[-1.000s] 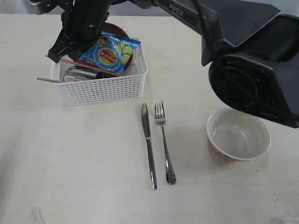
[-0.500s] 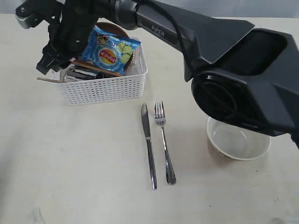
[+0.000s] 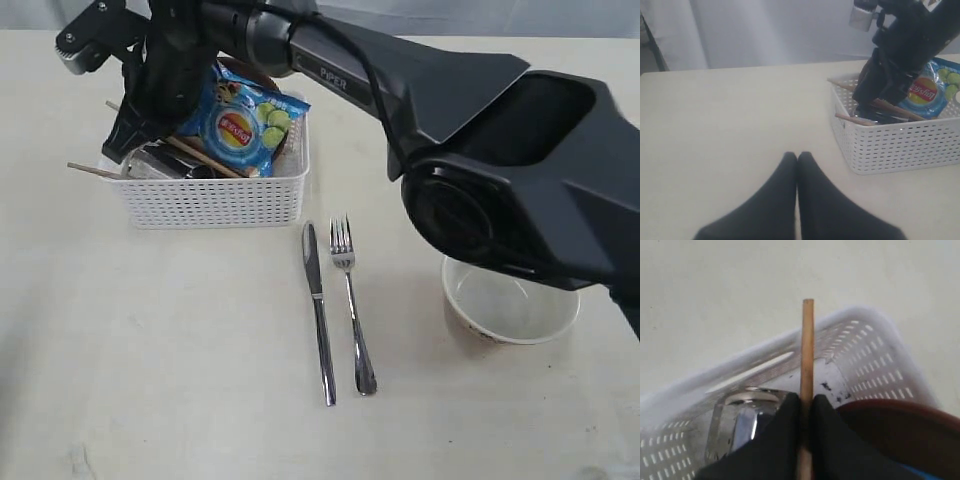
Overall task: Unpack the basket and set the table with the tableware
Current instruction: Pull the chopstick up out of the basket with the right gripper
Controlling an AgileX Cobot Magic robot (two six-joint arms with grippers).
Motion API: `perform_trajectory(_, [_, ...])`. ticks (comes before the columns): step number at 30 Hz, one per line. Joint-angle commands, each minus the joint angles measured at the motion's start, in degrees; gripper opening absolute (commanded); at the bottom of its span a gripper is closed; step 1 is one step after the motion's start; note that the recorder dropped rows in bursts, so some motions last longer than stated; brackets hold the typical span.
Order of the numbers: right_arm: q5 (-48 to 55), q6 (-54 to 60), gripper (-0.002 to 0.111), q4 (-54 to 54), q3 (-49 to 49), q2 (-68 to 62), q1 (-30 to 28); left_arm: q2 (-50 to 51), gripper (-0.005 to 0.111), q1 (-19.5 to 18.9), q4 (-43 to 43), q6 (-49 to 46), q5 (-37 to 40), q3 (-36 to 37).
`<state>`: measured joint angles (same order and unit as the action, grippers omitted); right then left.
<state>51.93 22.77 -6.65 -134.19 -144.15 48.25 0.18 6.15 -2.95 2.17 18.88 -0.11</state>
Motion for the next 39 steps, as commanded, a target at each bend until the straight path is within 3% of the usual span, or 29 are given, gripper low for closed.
perform_trajectory(1, [0.87,-0.28,0.000,-0.73,-0.31,1.56,-0.13,-0.18,0.000,0.40,0.13,-0.06,-0.59,0.11])
perform_trajectory(9, [1.54,0.79,0.000,-0.85,-0.31,7.89,-0.13,-0.18,0.000,0.40,0.13,-0.06,-0.59,0.11])
perform_trajectory(20, [17.65,3.72,0.000,0.46,-0.31,17.58,-0.13,-0.18,0.000,0.40,0.13,-0.06,-0.59,0.11])
perform_trajectory(23, [18.04,3.54,0.000,-4.24,-0.31,18.70,-0.01,-0.18,0.000,0.40,0.13,-0.06,-0.59,0.11])
perform_trajectory(30, [18.04,3.58,0.000,-12.34,1.55,19.37,4.41,-0.18,0.000,0.40,0.13,-0.06,-0.59,0.11])
perform_trajectory(37, [18.04,4.14,0.000,-13.12,11.79,19.37,10.43,-0.18,0.000,0.40,0.13,-0.06,-0.59,0.11])
perform_trajectory(39, [13.72,4.28,0.000,-13.12,15.13,19.37,11.59,-0.18,0.000,0.40,0.13,-0.06,-0.59,0.11])
